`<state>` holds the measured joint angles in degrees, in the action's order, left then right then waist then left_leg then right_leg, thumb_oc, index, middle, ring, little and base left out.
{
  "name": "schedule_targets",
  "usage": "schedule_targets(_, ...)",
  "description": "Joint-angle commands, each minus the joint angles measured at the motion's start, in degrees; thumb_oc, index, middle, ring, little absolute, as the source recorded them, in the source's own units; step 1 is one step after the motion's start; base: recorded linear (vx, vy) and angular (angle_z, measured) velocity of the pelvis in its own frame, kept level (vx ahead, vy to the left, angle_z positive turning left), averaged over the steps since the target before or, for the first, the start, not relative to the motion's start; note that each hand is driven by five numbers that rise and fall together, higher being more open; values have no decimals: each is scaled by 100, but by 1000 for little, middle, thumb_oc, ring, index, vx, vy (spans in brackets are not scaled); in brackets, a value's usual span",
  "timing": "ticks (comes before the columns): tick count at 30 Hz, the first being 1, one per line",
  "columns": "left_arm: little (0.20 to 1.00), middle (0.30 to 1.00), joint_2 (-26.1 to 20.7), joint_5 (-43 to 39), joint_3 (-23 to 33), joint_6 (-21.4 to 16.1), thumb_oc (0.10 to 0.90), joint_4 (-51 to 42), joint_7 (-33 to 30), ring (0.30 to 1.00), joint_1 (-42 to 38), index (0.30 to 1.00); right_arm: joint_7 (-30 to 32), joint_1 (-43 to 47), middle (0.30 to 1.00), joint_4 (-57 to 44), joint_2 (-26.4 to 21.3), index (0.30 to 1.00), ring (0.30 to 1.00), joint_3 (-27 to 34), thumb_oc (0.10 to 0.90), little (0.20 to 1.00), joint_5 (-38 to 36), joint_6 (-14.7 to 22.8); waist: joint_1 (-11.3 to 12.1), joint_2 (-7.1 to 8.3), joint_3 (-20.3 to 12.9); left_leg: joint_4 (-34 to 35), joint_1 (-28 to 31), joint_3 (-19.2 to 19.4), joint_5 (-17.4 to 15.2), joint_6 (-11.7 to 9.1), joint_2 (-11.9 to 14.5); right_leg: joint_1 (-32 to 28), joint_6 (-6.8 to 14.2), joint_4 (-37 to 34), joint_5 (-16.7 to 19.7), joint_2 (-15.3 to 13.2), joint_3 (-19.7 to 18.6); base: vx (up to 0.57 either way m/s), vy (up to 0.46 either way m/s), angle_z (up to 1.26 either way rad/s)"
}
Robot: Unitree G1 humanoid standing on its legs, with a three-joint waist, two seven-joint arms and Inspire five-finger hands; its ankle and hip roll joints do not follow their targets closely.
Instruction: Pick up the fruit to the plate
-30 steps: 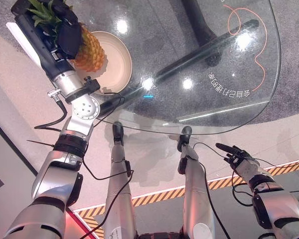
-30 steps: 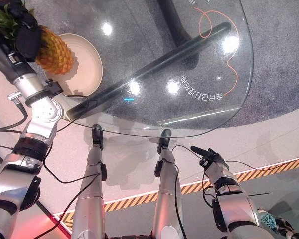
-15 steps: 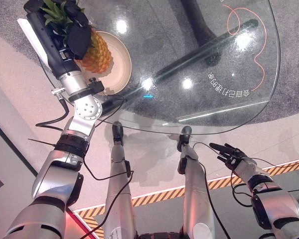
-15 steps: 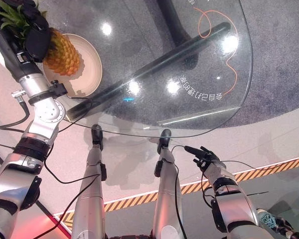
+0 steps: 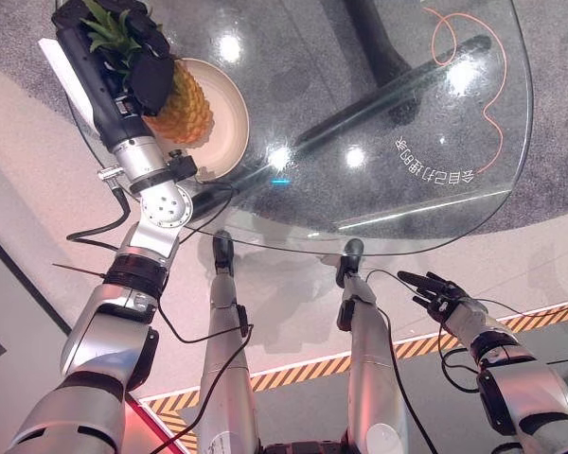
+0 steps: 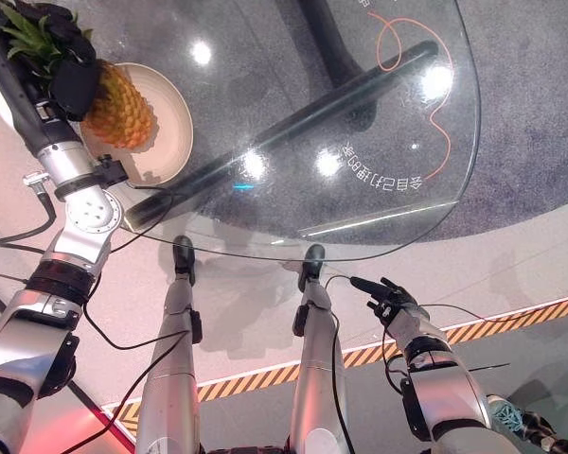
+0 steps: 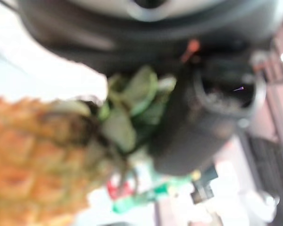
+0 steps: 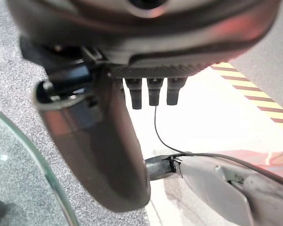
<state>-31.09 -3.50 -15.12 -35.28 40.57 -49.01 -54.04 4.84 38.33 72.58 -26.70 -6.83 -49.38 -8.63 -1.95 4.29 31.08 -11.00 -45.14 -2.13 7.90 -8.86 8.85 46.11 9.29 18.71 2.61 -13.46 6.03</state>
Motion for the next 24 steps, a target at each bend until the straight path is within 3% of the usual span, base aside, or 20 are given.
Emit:
schedule_targets(1, 200, 300, -335, 42, 118, -583, 100, -152, -56, 300, -992, 300, 141, -175, 900, 213, -106, 900, 900, -124, 800, 900, 186, -18, 152, 263, -129, -580, -81, 46, -665, 305, -130, -180, -267, -447, 204, 342, 196, 0, 0, 0)
schedule_targets(22, 200, 300, -351, -202, 41, -571, 100, 39, 232, 300, -989, 300, 216, -141, 900, 173, -129, 900, 900, -152, 800, 900, 204, 10, 129, 255, -129, -616, -96, 60, -723, 300, -122, -142, -269, -425, 170, 362, 169, 0, 0, 0)
schedule_targets(24, 293, 380, -353, -213, 43, -585, 193, 48, 246, 380, -978, 380, 216, -139, 900, 175, -127, 900, 900, -151, 800, 900, 212, 21, 132, 253, -129, -615, -94, 63, -724, 299, -120, -145, -269, -428, 170, 360, 174, 0, 0, 0)
